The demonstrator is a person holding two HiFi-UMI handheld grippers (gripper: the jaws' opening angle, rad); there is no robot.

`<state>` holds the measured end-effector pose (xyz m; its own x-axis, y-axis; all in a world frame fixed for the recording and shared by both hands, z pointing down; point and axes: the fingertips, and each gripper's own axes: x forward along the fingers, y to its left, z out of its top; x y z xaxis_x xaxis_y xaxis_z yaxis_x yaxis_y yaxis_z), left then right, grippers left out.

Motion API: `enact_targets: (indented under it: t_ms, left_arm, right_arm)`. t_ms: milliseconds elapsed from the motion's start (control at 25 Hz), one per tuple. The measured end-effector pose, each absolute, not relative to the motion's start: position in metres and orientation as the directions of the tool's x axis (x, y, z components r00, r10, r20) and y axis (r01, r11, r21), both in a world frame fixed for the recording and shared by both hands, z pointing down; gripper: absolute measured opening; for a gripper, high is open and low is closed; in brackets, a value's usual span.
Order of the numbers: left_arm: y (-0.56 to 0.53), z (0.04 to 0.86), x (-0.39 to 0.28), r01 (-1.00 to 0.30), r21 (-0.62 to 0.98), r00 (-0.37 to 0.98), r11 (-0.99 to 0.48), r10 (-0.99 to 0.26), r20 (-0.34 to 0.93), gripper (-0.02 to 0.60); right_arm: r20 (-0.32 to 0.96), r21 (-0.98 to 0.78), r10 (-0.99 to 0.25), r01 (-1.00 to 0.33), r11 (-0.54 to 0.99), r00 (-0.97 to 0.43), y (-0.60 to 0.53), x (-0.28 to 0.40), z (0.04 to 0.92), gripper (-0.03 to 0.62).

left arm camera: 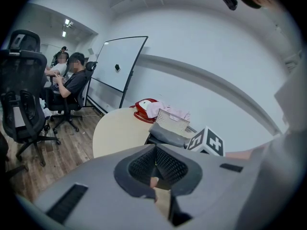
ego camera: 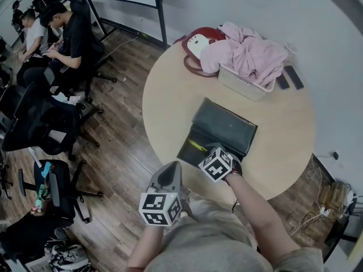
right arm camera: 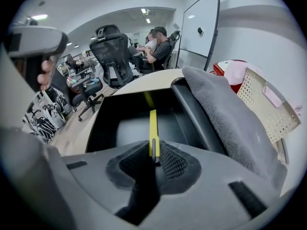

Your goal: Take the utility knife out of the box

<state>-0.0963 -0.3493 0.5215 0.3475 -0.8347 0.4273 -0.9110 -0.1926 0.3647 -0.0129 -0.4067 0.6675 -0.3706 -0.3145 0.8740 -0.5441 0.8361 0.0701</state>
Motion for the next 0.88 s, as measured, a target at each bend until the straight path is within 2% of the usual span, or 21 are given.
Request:
enact_targets:
  t_ms: [480, 880]
  left_arm:
    - [-0.319, 0.513, -0.097, -0.907, 0.358, 0.364, -0.220, -0.837, 0.408, 0.003]
    - [-0.283, 0.499, -0.093, -0.901, 0.344, 0.390, -0.265, -0.841, 0.374, 0.004]
  right_arm:
    - [0.812, 0.097, -0.415, -0.607, 0.789, -0.410, -0.390, -0.010, 0.621, 0.055]
    - [0.705, 0.140, -0.567, -0.700, 0.700, -0.426, -0.357, 0.000, 0.574, 0.055]
